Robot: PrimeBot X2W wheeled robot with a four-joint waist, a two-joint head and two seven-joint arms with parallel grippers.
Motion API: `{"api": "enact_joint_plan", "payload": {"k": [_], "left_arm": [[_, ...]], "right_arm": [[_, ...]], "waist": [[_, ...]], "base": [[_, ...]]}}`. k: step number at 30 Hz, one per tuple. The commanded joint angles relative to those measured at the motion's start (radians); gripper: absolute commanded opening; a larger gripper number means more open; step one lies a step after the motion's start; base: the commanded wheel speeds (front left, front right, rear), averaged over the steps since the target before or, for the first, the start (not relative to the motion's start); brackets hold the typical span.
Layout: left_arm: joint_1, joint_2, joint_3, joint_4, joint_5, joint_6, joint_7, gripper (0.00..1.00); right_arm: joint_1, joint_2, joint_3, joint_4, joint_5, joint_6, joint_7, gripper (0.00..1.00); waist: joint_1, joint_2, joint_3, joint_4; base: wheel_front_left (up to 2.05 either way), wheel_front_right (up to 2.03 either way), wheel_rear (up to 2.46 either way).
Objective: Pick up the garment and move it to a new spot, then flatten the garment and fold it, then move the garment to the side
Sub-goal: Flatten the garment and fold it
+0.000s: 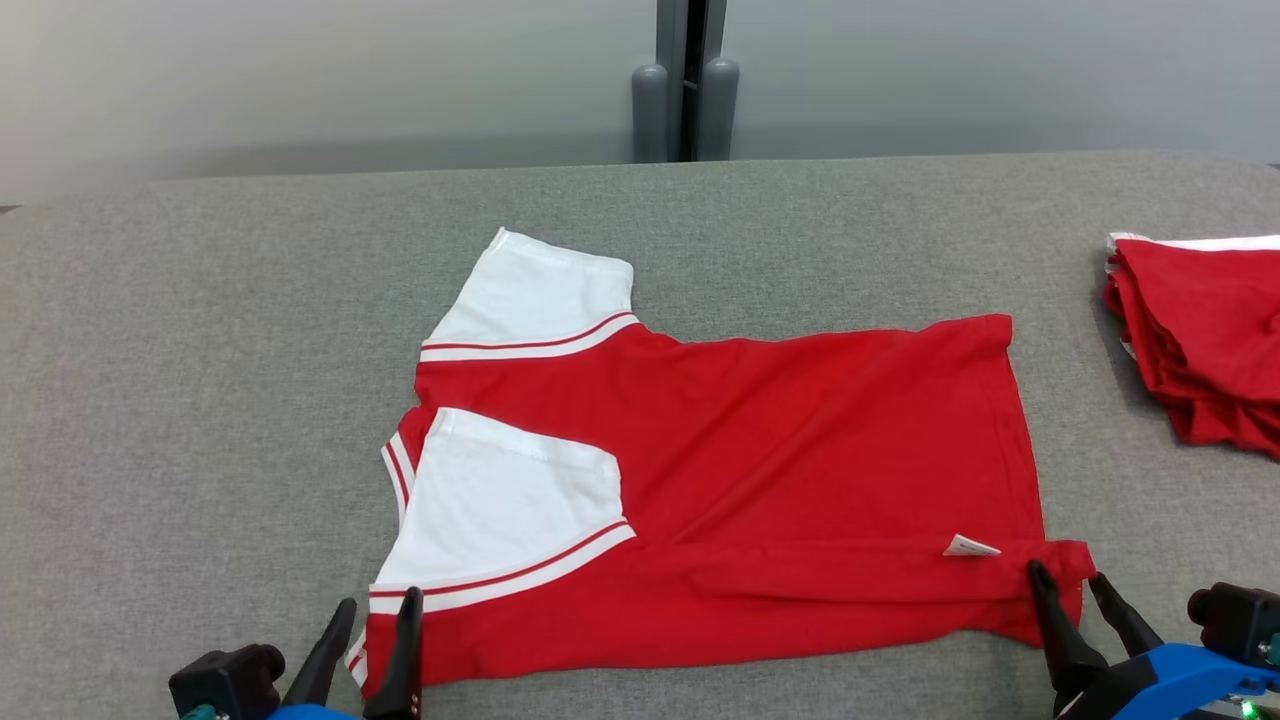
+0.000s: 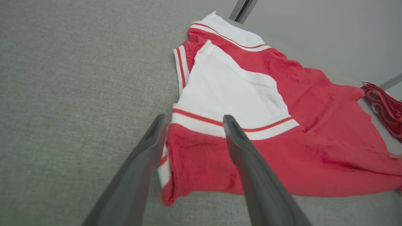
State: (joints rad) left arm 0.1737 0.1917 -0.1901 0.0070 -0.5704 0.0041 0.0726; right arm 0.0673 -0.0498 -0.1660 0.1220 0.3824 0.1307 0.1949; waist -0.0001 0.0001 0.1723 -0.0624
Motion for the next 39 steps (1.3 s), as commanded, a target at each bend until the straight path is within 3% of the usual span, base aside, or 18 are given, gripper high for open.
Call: {"api": "enact_joint_plan", "payload": {"k": [1,11,18,28,39], "left_arm": [[-0.023,0.010,0.004,-0.006,0.008,0.007,0.000,1.00],[-0.103,0.021,0.014,-0.054,0.079,0.031,-0.093,1.00],[-0.267,0.048,-0.009,0.009,0.132,-0.004,-0.122,1.00],[-0.747,0.203,-0.060,0.163,0.213,-0.104,0.044,1.00],[-1.065,0.321,-0.156,0.408,0.183,-0.135,0.323,1.00]], "right_arm": [[-0.011,-0.001,0.001,0.002,-0.003,0.000,-0.009,1.00],[-0.031,-0.002,0.009,-0.066,-0.020,0.000,-0.052,1.00],[-0.087,-0.001,0.016,-0.138,-0.073,0.000,-0.059,1.00],[-0.293,-0.001,0.106,-0.163,-0.160,0.000,-0.032,1.00],[-0.507,-0.002,0.265,-0.120,-0.181,0.000,-0.069,1.00]], "waist": [[0.0001,-0.0001,0.002,-0.004],[0.0001,-0.0001,0.014,-0.027],[0.0001,-0.0001,0.017,-0.031],[0.0001,-0.0001,0.151,-0.087],[0.0001,-0.0001,0.363,-0.222]], "base": [[0.00,0.00,0.00],[0.00,0.00,0.00],[0.00,0.00,0.00],[0.00,0.00,0.00],[0.00,0.00,0.00]]}}
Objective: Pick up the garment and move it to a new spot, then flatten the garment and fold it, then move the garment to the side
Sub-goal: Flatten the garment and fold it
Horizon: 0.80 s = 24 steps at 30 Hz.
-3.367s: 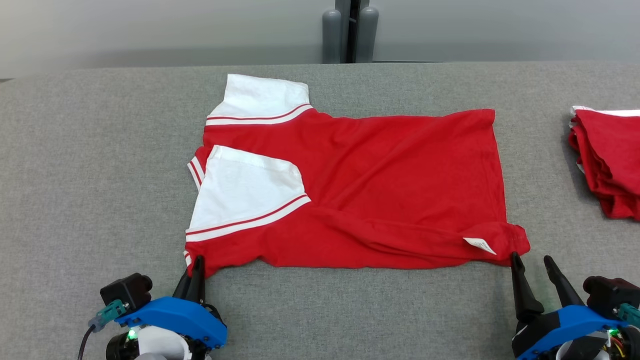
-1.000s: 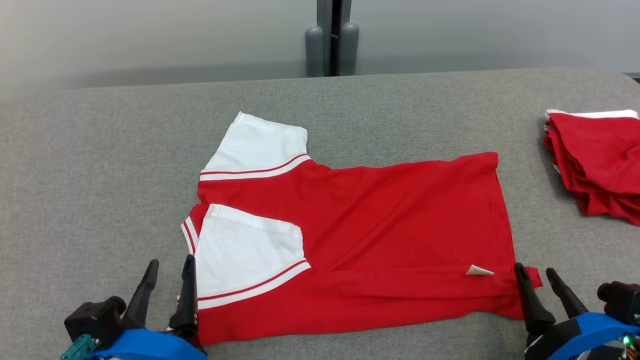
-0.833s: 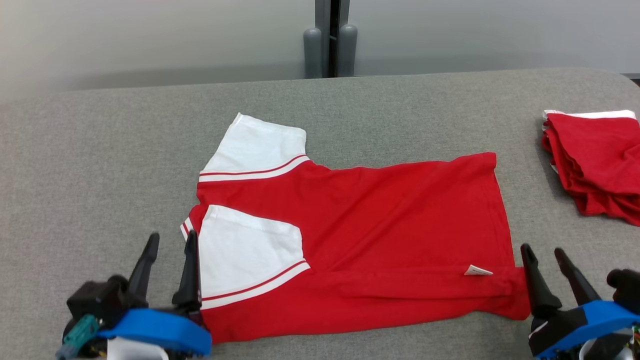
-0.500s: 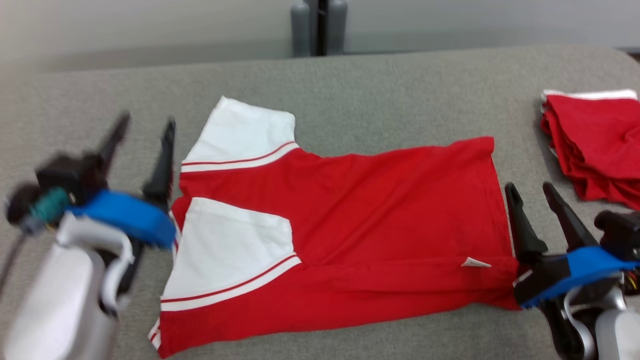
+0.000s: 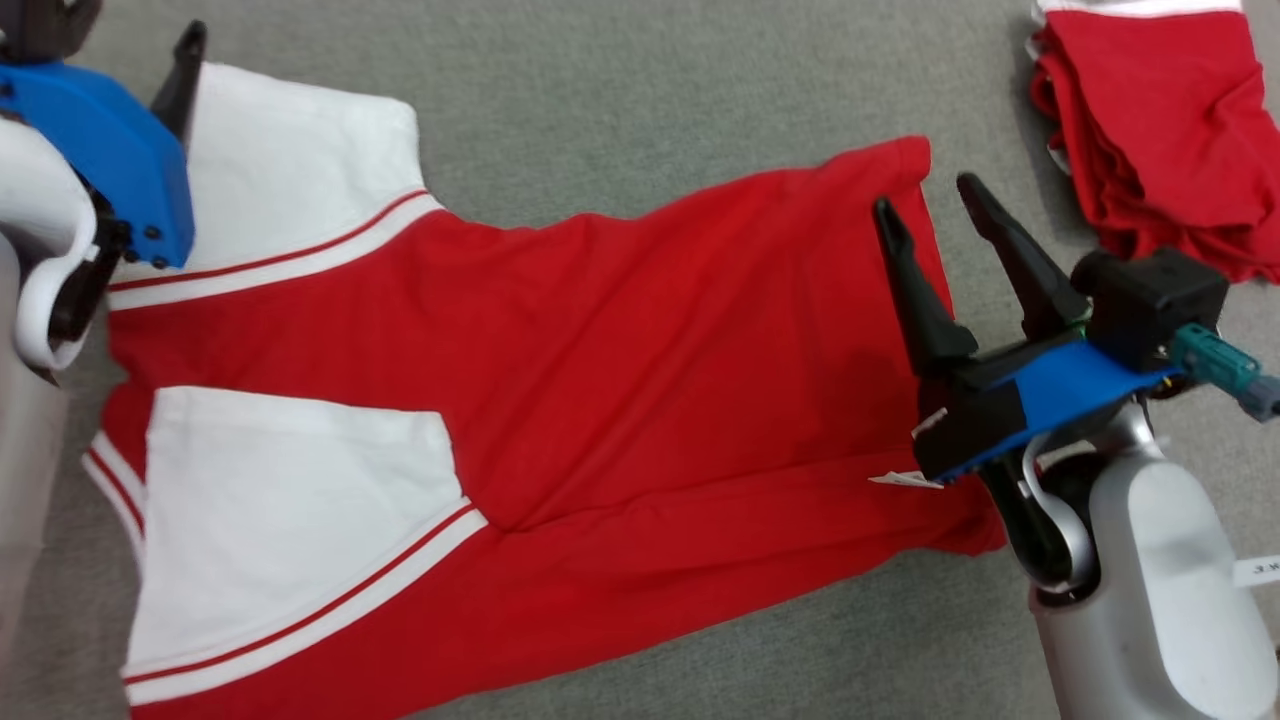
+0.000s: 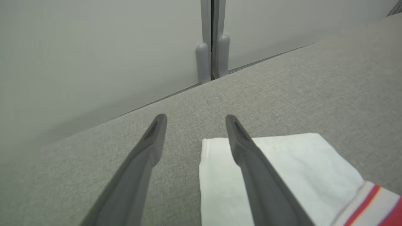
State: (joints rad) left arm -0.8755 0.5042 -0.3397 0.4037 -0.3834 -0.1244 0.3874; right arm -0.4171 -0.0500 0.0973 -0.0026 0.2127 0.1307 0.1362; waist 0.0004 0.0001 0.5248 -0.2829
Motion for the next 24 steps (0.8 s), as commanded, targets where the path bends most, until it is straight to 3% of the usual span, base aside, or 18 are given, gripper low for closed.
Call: {"api": "enact_joint_plan", "payload": {"k": [1,11,13,15,24], "left_arm": [[-0.027,0.019,-0.017,0.023,-0.005,-0.007,0.022,1.00],[-0.052,0.088,-0.122,0.057,-0.104,-0.006,0.187,1.00],[-0.044,0.088,-0.152,0.042,-0.139,-0.007,0.210,0.44],[-0.046,0.091,-0.169,0.024,-0.166,-0.007,0.216,0.00],[-0.094,0.070,-0.226,-0.024,-0.193,-0.006,0.094,0.00]], "right_arm": [[-0.037,-0.001,0.009,0.010,-0.025,0.000,-0.015,1.00],[-0.116,-0.001,0.052,0.065,-0.019,0.000,-0.053,1.00],[-0.126,-0.001,0.051,0.073,-0.016,0.000,-0.054,1.00],[-0.141,-0.001,0.043,0.088,-0.019,0.000,-0.044,1.00],[-0.255,-0.064,-0.069,0.277,-0.079,0.000,0.049,1.00]], "waist": [[-0.0004,-0.0001,0.025,-0.010],[-0.0004,-0.0001,0.069,-0.042],[-0.0004,-0.0001,0.069,-0.042],[-0.0004,-0.0001,0.068,-0.039],[-0.0004,-0.0001,0.040,0.021]], "base": [[0.00,0.00,0.00],[0.00,0.00,0.00],[0.00,0.00,0.00],[0.00,0.00,0.00],[0.00,0.00,0.00]]}}
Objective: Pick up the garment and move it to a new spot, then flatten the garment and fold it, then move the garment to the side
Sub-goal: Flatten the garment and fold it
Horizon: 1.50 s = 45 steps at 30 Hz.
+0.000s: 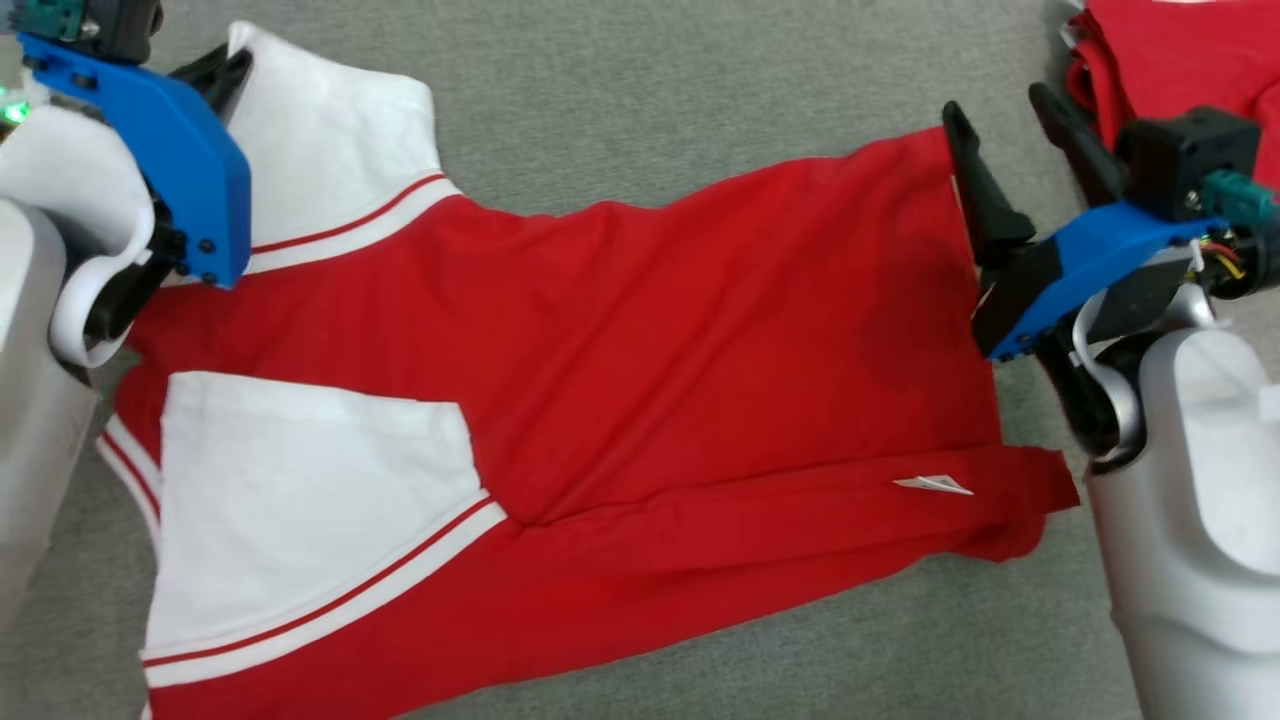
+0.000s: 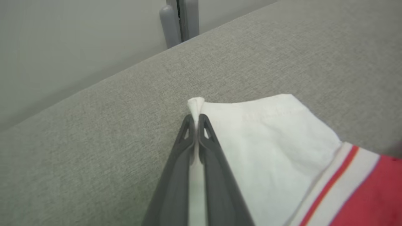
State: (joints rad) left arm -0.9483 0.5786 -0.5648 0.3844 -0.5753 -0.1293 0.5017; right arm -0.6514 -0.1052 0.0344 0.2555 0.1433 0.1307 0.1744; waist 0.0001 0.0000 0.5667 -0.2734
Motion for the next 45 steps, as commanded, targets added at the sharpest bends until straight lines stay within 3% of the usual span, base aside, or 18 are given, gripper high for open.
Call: {"api": "enact_joint_plan", "payload": {"k": [1,10,11,12,14,15,16,26,36,45], "left_arm": [[-0.021,-0.004,-0.001,-0.005,-0.001,-0.001,-0.020,0.00],[-0.026,-0.026,-0.030,-0.053,-0.017,-0.001,-0.158,0.00],[-0.022,-0.026,-0.033,-0.062,-0.021,-0.001,-0.167,0.00],[-0.019,-0.025,-0.038,-0.071,-0.022,-0.001,-0.176,0.00],[-0.011,-0.025,-0.043,-0.089,-0.026,-0.001,-0.194,0.00],[-0.007,-0.027,-0.045,-0.098,-0.028,-0.001,-0.202,0.00],[-0.003,-0.028,-0.047,-0.108,-0.030,-0.001,-0.210,0.00],[0.092,-0.021,-0.030,-0.207,-0.048,0.021,-0.323,0.00],[0.445,0.011,-0.013,-0.401,-0.122,0.114,-0.438,0.00],[0.717,-0.011,-0.023,-0.454,-0.189,0.181,-0.532,0.00]], "right_arm": [[-0.020,-0.009,-0.007,0.019,-0.010,0.000,0.011,1.00],[-0.078,-0.053,-0.038,0.189,0.057,0.000,0.148,1.00],[-0.083,-0.055,-0.038,0.203,0.074,0.000,0.164,0.91],[-0.088,-0.056,-0.039,0.214,0.092,0.000,0.175,0.47],[-0.095,-0.059,-0.042,0.235,0.128,0.000,0.197,0.24],[-0.098,-0.062,-0.042,0.242,0.141,0.000,0.201,0.02],[-0.104,-0.063,-0.046,0.247,0.157,0.000,0.198,0.00],[-0.084,-0.095,-0.019,0.268,0.178,0.000,0.048,0.00],[0.162,-0.135,-0.032,0.170,0.212,0.000,-0.081,0.00],[0.392,-0.083,-0.120,0.035,0.216,0.000,-0.083,0.00]], "waist": [[-0.0001,0.0000,-0.002,0.012],[-0.0001,0.0000,-0.029,0.089],[-0.0001,0.0000,-0.030,0.094],[-0.0001,0.0000,-0.031,0.100],[-0.0001,0.0000,-0.033,0.109],[-0.0001,0.0000,-0.035,0.113],[-0.0001,0.0000,-0.036,0.116],[-0.0001,0.0000,-0.101,0.133],[-0.0001,0.0000,-0.258,0.174],[-0.0001,0.0000,-0.337,0.202]], "base": [[0.00,0.00,0.00],[0.00,0.00,0.00],[0.00,0.00,0.00],[0.00,0.00,0.00],[0.00,0.00,0.00],[0.00,0.00,0.00],[0.00,0.00,0.00],[0.00,0.00,0.00],[0.00,0.00,0.00],[0.00,0.00,0.00]]}}
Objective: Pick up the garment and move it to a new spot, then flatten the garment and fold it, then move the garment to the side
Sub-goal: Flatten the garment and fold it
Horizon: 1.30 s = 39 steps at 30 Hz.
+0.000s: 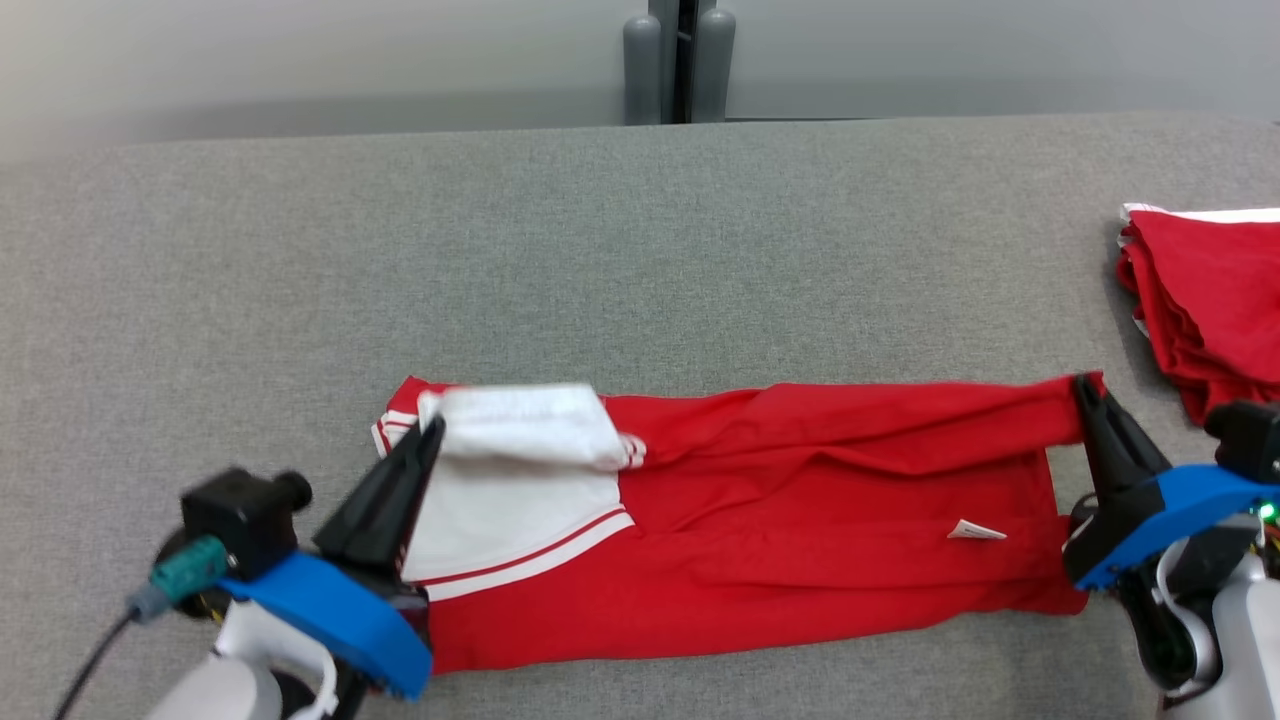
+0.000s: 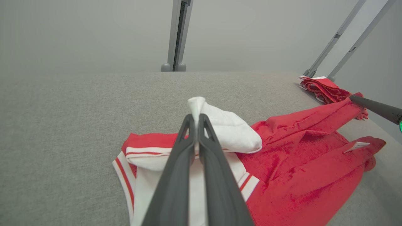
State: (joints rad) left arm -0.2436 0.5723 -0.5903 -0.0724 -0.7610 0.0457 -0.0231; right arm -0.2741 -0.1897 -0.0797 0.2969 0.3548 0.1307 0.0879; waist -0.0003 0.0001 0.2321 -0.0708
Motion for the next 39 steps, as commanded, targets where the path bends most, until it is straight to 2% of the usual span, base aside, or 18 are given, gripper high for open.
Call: {"api": "enact_joint_plan", "payload": {"k": [1,6,7,9,10,11,12,13,17,22,28,35,39], "left_arm": [[0.031,-0.007,-0.002,0.011,-0.006,0.008,-0.017,0.00],[0.107,-0.040,-0.023,0.060,-0.027,0.010,-0.058,0.00],[0.119,-0.044,-0.025,0.068,-0.032,0.012,-0.063,0.00],[0.138,-0.056,-0.025,0.088,-0.044,0.011,-0.076,0.00],[0.147,-0.061,-0.023,0.098,-0.048,0.013,-0.083,0.00],[0.156,-0.064,-0.026,0.107,-0.050,0.013,-0.087,0.01],[0.163,-0.067,-0.029,0.116,-0.054,0.012,-0.090,0.34],[0.171,-0.071,-0.027,0.125,-0.060,0.016,-0.095,1.00],[0.190,-0.082,-0.019,0.147,-0.061,0.036,-0.114,1.00],[0.185,-0.109,0.031,0.147,-0.056,0.071,-0.192,1.00],[0.152,-0.141,0.084,0.143,0.012,0.121,-0.236,1.00],[0.148,-0.161,0.119,0.153,0.063,0.130,-0.242,1.00],[0.157,-0.177,0.130,0.164,0.073,0.117,-0.242,1.00]], "right_arm": [[0.030,0.007,-0.010,-0.012,0.005,0.000,0.002,0.00],[0.079,0.031,-0.031,-0.015,-0.025,0.000,-0.008,0.00],[0.085,0.036,-0.034,-0.015,-0.032,0.000,-0.012,0.05],[0.096,0.048,-0.045,-0.012,-0.042,0.000,-0.022,0.48],[0.103,0.053,-0.050,-0.012,-0.048,0.000,-0.029,1.00],[0.110,0.059,-0.056,-0.012,-0.051,0.000,-0.035,1.00],[0.117,0.064,-0.064,-0.012,-0.054,0.000,-0.043,1.00],[0.124,0.070,-0.070,-0.012,-0.057,0.000,-0.051,1.00],[0.157,0.087,-0.098,-0.014,-0.062,0.000,-0.075,1.00],[0.187,0.099,-0.124,-0.032,-0.077,0.000,-0.092,1.00],[0.173,0.109,-0.133,-0.051,-0.104,0.000,-0.095,1.00],[0.147,0.116,-0.126,-0.028,-0.139,0.000,-0.099,1.00],[0.136,0.121,-0.143,0.026,-0.156,0.000,-0.109,1.00]], "waist": [[0.0003,-0.0001,-0.007,0.000],[0.0003,-0.0001,-0.019,0.002],[0.0003,-0.0001,-0.021,0.002],[0.0003,-0.0001,-0.024,0.002],[0.0003,-0.0001,-0.026,0.003],[0.0003,-0.0001,-0.028,0.003],[0.0003,-0.0001,-0.030,0.004],[0.0003,-0.0001,-0.033,0.005],[0.0003,-0.0001,-0.045,0.008],[0.0003,-0.0001,-0.060,0.013],[0.0003,-0.0001,-0.073,0.019],[0.0003,-0.0001,-0.070,0.034],[0.0003,-0.0001,-0.066,0.057]], "base": [[0.00,0.00,0.00],[0.00,0.00,0.00],[0.00,0.00,0.00],[0.00,0.00,0.00],[0.00,0.00,0.00],[0.00,0.00,0.00],[0.00,0.00,0.00],[0.00,0.00,0.00],[0.00,0.00,0.00],[0.00,0.00,0.00],[0.00,0.00,0.00],[0.00,0.00,0.00],[0.00,0.00,0.00]]}}
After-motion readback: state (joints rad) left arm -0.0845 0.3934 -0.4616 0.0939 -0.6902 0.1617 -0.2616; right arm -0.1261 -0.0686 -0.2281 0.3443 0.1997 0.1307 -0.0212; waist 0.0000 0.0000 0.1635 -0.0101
